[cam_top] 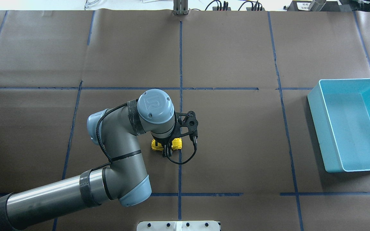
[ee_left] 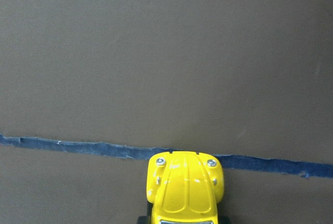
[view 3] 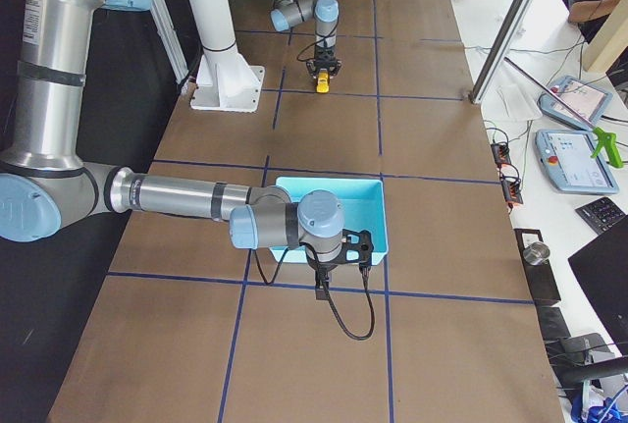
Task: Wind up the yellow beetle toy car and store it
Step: 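Hold the car pressed down on the table with the left gripper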
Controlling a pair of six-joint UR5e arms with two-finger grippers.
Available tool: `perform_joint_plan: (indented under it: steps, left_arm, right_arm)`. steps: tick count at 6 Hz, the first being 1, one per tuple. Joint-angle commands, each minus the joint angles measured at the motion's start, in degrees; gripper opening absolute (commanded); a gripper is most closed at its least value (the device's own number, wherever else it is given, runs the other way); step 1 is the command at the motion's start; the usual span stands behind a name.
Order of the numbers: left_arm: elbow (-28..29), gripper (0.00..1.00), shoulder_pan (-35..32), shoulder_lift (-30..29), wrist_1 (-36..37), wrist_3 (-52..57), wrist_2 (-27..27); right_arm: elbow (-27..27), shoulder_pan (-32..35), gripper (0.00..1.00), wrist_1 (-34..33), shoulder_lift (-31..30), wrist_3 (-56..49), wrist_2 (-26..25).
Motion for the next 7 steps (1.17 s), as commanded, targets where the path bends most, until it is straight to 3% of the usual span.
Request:
perform_joint_plan:
  steps: [1, 2, 3, 7]
  left_arm:
    - [-1.5, 0.26, -1.2, 0.0, 0.2, 0.4, -0.1]
    - [-1.5, 0.15, -1.7, 0.3, -0.1, 0.7, 0.1]
    - [-1.3, 0.11, -1.9, 0.4, -0.8, 0.8, 0.2]
    - [0.1, 0.06, -2.0, 0.4, -5.5, 4.4, 0.3]
  right_arm:
    - [0.0, 0.0, 1.0, 0.0, 0.0, 0.0, -0.1]
    - [0.0, 0.0, 1.0, 0.0, -0.1, 0.0, 0.1]
    - [0.0, 0.0, 1.0, 0.0, -0.1, 0.0, 0.1]
    - [0.0, 0.0, 1.0, 0.0, -0.1, 0.0, -0.1]
